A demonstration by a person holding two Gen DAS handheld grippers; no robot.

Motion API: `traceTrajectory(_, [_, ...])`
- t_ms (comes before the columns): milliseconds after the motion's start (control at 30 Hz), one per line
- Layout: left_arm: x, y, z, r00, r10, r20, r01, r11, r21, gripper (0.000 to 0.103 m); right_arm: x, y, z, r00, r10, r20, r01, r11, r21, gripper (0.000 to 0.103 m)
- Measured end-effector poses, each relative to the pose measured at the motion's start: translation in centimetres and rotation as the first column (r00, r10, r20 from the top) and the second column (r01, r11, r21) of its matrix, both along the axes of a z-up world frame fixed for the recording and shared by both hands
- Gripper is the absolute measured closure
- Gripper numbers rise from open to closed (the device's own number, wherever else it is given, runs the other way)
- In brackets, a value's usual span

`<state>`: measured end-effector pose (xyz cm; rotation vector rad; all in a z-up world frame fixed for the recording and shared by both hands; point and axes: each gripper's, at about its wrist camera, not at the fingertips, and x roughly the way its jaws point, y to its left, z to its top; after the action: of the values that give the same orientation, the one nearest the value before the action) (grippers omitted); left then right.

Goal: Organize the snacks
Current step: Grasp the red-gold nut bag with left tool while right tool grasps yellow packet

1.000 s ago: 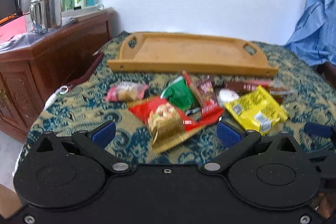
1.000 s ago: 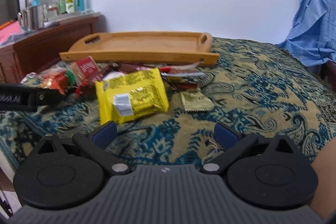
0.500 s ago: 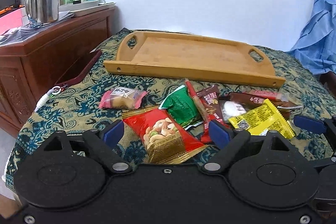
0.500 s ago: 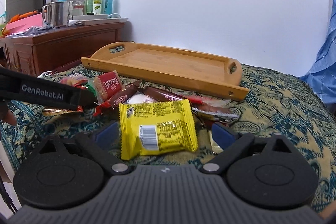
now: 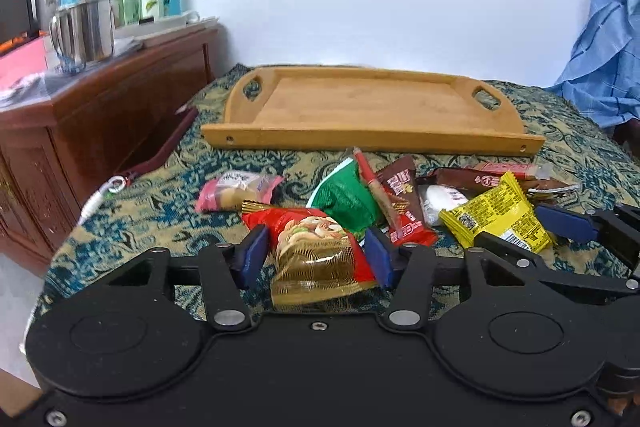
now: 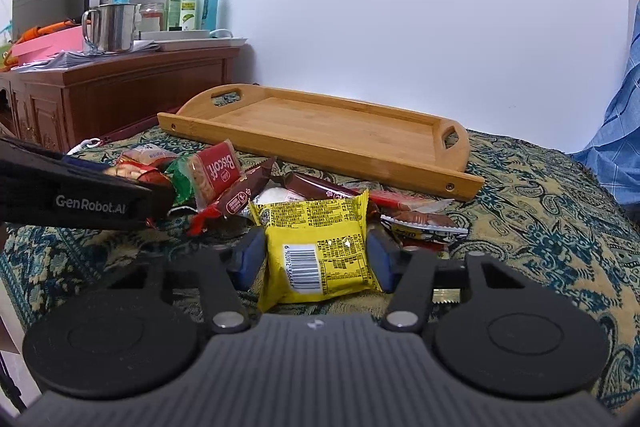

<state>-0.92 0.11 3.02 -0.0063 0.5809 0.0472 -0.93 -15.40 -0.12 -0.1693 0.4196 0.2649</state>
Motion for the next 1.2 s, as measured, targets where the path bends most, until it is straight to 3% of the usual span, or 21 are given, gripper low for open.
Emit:
traceTrajectory(233, [-1.2, -0.1, 1.0, 1.0, -0.014, 0.018, 0.014, 1.0, -0.02, 0.058, -1.3, -0.6, 0.9, 0.999, -0.015, 0.028, 0.014, 0.999, 0.035, 0.048])
traceTrajectory(367, [-1.9, 0.0, 0.5, 1.0, -0.021, -0.011, 0.021, 0.999, -0.049, 0.057, -1.7, -1.3, 1.5, 0.999, -0.039, 0.031, 0.038, 0.998, 0.053, 0.048])
traceTrajectory(533, [-2.7, -0.2, -0.7, 0.998, -0.02, -0.063, 0.019, 1.0, -0.019, 0.053, -2.0, -1.9, 1.3, 0.998, -0.061, 0.003, 0.061, 0.997, 0.051, 0.047])
traceTrajectory(667, [-3.1, -0.1, -1.0, 0.998, 0.003, -0.065, -0.003, 1.0, -0.01, 0.043, -2.3, -1.8, 0.9, 0.998, -0.061, -0.005, 0.061, 0.997, 0.04, 0.045])
traceTrajectory(733, [-3.2, 0.1, -1.0, 0.998, 0.029, -0.05, -0.03, 0.999, -0.012, 0.034, -2.4, -1.6, 0.8, 0.998, -0.063, 0.002, 0.062, 0.998, 0.025, 0.043])
traceTrajectory(767, [-3.1, 0.2, -1.0, 0.998, 0.046, -0.039, -0.046, 0.999, -0.011, 0.022, -2.4, -1.5, 0.8, 0.998, -0.066, 0.005, 0.066, 0.998, 0.018, 0.042])
traceTrajectory(800, [-3.2, 0.2, -1.1, 0.998, 0.065, -0.019, -0.065, 0.998, -0.005, 0.018, -2.4, -1.4, 0.7, 0.998, -0.068, 0.006, 0.068, 0.998, 0.013, 0.041])
traceTrajectory(900, [-2.7, 0.2, -1.5, 0.996, 0.084, -0.031, -0.084, 0.996, 0.01, 0.018, -2.2, -1.3, 0.6, 0.997, -0.081, 0.001, 0.081, 0.997, 0.015, 0.029])
traceTrajectory(1033, [-2.3, 0.8, -1.9, 0.993, 0.089, -0.074, -0.094, 0.993, -0.067, 0.026, -2.0, -1.1, 0.4, 0.997, -0.08, 0.002, 0.08, 0.997, 0.01, 0.023])
traceTrajectory(1100, [-2.5, 1.1, -1.8, 0.994, 0.093, -0.063, -0.099, 0.989, -0.106, 0.038, -1.9, -1.0, 0.5, 0.997, -0.075, 0.013, 0.075, 0.997, 0.006, 0.016])
traceTrajectory(1200, [-2.4, 1.0, -1.3, 0.996, 0.085, -0.04, -0.089, 0.992, -0.094, 0.048, -1.7, -0.8, 0.6, 0.998, -0.067, 0.019, 0.066, 0.998, 0.009, 0.013])
